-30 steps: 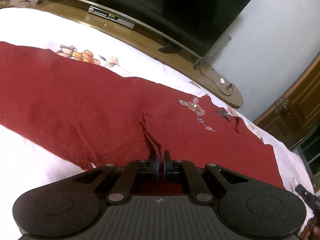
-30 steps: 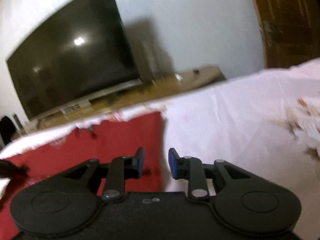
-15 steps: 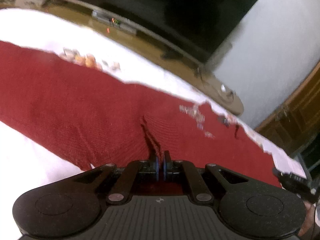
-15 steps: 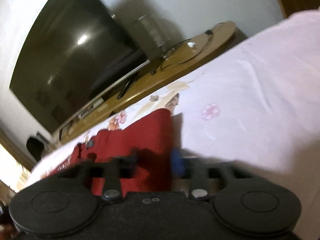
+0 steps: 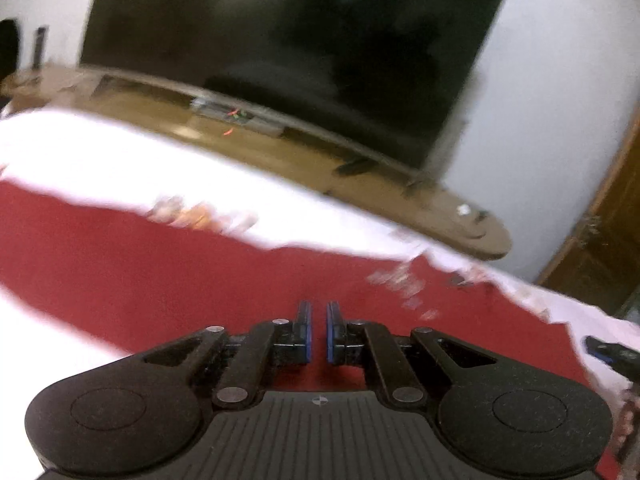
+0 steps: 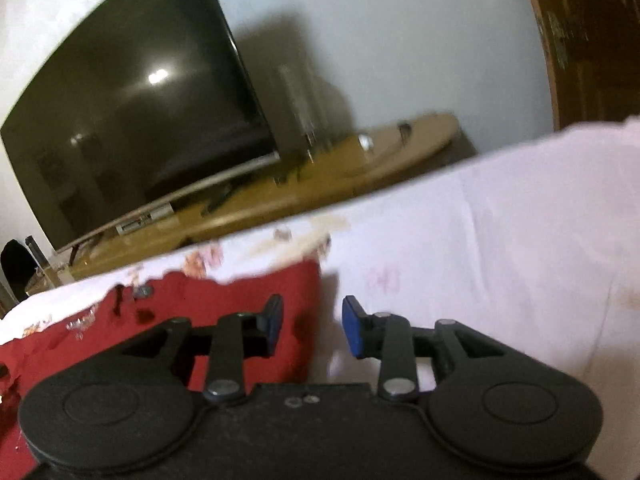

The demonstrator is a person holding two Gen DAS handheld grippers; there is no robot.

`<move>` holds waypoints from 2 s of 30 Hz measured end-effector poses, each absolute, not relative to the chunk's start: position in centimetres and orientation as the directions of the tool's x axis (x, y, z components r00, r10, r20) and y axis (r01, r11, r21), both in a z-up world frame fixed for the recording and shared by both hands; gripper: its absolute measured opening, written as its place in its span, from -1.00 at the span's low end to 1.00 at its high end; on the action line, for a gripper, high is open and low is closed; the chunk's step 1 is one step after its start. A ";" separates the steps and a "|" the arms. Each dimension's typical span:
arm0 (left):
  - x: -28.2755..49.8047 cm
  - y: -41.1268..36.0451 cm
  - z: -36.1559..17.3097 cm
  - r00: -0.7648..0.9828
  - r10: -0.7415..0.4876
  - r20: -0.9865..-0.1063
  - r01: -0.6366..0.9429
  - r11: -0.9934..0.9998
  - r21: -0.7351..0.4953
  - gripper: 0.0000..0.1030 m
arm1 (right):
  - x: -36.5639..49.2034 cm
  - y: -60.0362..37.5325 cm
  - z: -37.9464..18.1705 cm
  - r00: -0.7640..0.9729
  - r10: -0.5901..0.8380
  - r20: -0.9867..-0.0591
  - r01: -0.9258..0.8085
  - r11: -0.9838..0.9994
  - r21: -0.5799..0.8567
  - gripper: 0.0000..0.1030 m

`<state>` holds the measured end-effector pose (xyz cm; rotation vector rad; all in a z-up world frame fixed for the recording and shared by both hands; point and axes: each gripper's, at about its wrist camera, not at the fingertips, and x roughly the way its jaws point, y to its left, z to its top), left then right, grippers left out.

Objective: Fold small clothes
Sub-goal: 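Open the left tool and grasp the other sleeve cuff, then lay the held sleeve across the body and open the left tool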

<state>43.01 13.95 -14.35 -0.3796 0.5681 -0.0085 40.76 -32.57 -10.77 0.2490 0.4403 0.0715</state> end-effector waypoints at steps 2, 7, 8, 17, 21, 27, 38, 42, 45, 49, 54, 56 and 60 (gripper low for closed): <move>45.3 11.9 -14.2 0.821 -0.164 -0.547 -0.037 0.940 -0.338 -0.91 | 42.3 -31.8 -10.4 0.900 0.133 -0.416 -0.037 0.972 0.231 -0.41; 49.6 7.7 -17.7 0.743 -0.152 -0.652 -0.008 0.972 -0.235 -0.87 | 46.0 -28.9 -12.2 0.845 0.094 -0.527 -0.042 0.993 0.110 -0.53; 49.3 8.1 -18.1 0.769 -0.162 -0.619 -0.001 0.967 -0.254 -0.87 | 45.9 -29.0 -12.4 0.850 0.076 -0.521 -0.033 0.995 0.092 -0.55; 46.0 9.4 -18.3 0.765 -0.077 -0.639 -0.073 0.976 -0.204 0.76 | 39.1 -29.0 -10.3 0.908 0.073 -0.413 -0.057 0.997 0.050 -0.33; 45.5 8.7 -16.9 0.770 -0.057 -0.635 -0.057 0.986 -0.157 0.76 | 39.8 -27.2 -12.4 0.857 0.026 -0.515 -0.047 0.998 -0.028 -0.34; 39.2 18.3 -14.8 0.839 0.028 -0.544 -0.217 0.933 -0.287 0.76 | 35.8 -27.1 -10.1 0.892 0.023 -0.451 -0.008 0.999 0.035 -0.33; 31.1 43.5 -18.8 0.813 0.163 -0.559 -0.553 0.517 -0.653 0.35 | 28.2 -25.5 -10.1 0.870 -0.031 -0.493 0.077 0.994 0.074 -0.31; 32.5 46.2 -19.5 0.830 0.086 -0.551 -0.513 0.507 -0.693 0.35 | 27.6 -23.3 -9.1 0.880 -0.047 -0.472 0.095 0.992 0.078 -0.30; 33.4 48.1 -20.1 0.845 0.055 -0.532 -0.487 0.492 -0.722 0.35 | 27.6 -21.2 -8.6 0.885 -0.047 -0.463 0.091 0.993 0.072 -0.29; 35.3 49.1 -20.4 0.847 0.033 -0.530 -0.470 0.513 -0.718 0.18 | 27.4 -19.0 -8.1 0.889 -0.046 -0.455 0.089 0.993 0.073 -0.28; 37.3 50.0 -20.4 0.794 0.083 -0.602 -0.535 0.566 -0.627 -0.86 | 27.7 -16.7 -8.0 0.882 -0.035 -0.470 0.080 0.994 0.077 -0.27; 37.5 49.3 -19.2 0.795 0.115 -0.596 -0.529 0.611 -0.589 -0.90 | 28.1 -15.7 -8.0 0.879 -0.026 -0.476 0.068 0.995 0.072 -0.27; 38.1 45.3 -15.2 0.863 0.105 -0.495 -0.394 0.753 -0.528 -0.90 | 28.8 -14.0 -7.2 0.888 0.004 -0.460 0.034 0.997 0.073 -0.27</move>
